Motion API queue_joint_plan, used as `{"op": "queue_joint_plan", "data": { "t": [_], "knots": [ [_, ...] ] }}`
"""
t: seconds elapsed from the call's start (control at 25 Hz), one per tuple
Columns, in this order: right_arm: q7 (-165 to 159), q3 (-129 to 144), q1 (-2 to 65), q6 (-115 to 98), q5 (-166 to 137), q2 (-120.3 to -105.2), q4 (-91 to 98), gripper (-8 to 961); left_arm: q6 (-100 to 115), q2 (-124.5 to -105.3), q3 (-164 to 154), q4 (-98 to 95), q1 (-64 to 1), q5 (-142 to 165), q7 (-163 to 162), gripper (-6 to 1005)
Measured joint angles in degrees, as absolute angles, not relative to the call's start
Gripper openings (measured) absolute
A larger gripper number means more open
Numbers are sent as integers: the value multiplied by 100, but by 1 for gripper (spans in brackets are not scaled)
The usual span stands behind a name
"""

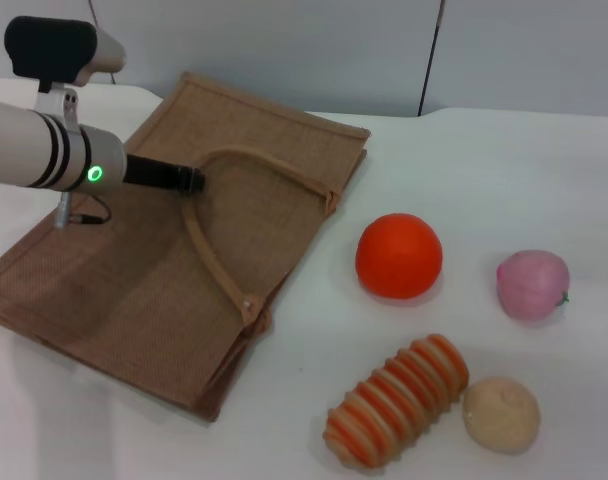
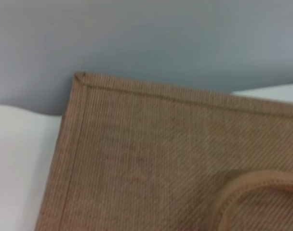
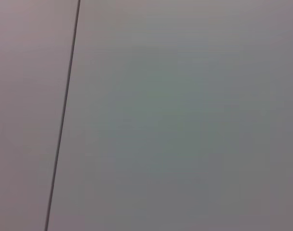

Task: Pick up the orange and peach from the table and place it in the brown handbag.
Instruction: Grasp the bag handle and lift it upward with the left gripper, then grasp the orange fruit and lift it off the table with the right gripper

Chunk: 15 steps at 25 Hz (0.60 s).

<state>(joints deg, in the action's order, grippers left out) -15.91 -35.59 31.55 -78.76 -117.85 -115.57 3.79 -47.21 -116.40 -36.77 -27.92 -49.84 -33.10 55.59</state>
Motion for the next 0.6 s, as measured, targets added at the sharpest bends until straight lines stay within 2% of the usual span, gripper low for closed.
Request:
{"op": "queue_joint_plan", "data": {
  "t": [0.36,0.6],
  "knots": [
    [-1891,-2963,3207,-7876,-11812,-11538,385,765,-5134,-11626,-3673,-2759,-4488,-5840,7349,120],
    [-2177,-1981,3366,-7875,-11814,-11462,459,765,-5733,-11629,-3674,-2740,-4113,-7382,8465,120]
  ]
}}
